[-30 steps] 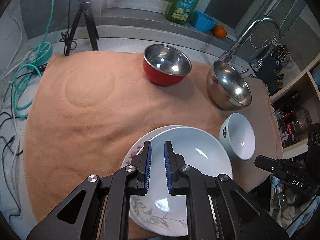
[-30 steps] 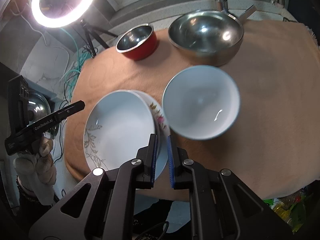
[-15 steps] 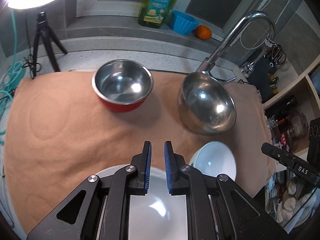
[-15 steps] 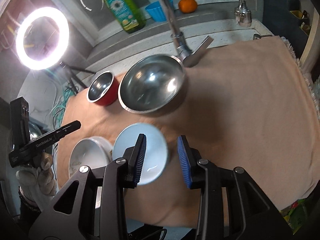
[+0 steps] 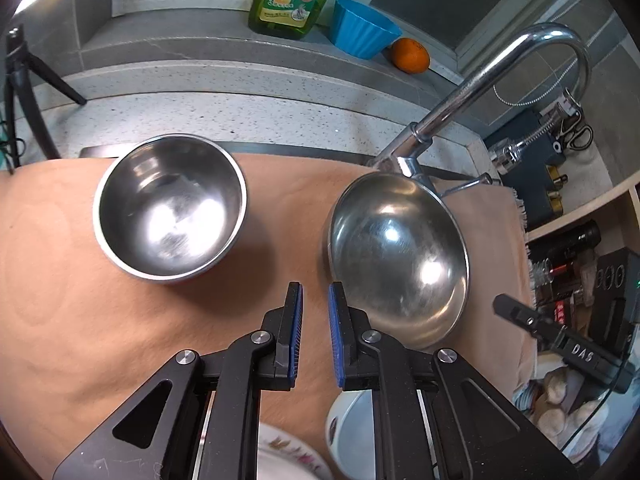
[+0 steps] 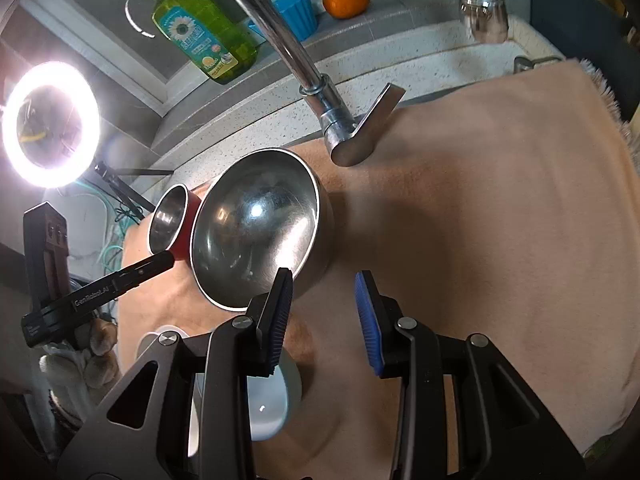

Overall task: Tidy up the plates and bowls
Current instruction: 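Close both grippers on the rim of the large steel bowl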

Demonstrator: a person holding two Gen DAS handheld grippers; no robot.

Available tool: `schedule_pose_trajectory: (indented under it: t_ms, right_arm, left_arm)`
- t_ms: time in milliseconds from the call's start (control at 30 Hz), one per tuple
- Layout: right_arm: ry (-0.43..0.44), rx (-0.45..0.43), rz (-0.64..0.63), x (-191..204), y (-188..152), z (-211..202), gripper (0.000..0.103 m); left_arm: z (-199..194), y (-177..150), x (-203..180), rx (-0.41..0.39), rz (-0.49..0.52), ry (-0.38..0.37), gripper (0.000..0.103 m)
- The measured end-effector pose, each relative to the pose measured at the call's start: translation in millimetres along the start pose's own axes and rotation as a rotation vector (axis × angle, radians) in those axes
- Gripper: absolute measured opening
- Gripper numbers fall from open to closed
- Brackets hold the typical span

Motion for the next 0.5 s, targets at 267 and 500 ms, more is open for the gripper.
schedule_pose_trajectory:
  t_ms: [267,500]
  right_arm:
    - [0.052,0.033,0.023,1,9,17,0.034]
    - [0.054,0.053,0.045,0,11,31,0.027]
  left_arm:
    - [14,9,-6,0.021,-0.002,-0.005,0.017]
    - [27,10,-7,0.047,-0.006,-0.001,0.017]
Point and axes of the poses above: each gripper's, at about its wrist camera, not at the fingertips, and z roughly the way its jaws point, x to its left, y to its top, the point moved 2 cm from there along z, roughly the way its jaws point, and after that the axes turned 7 degrees about z, right-handed, at the moved point
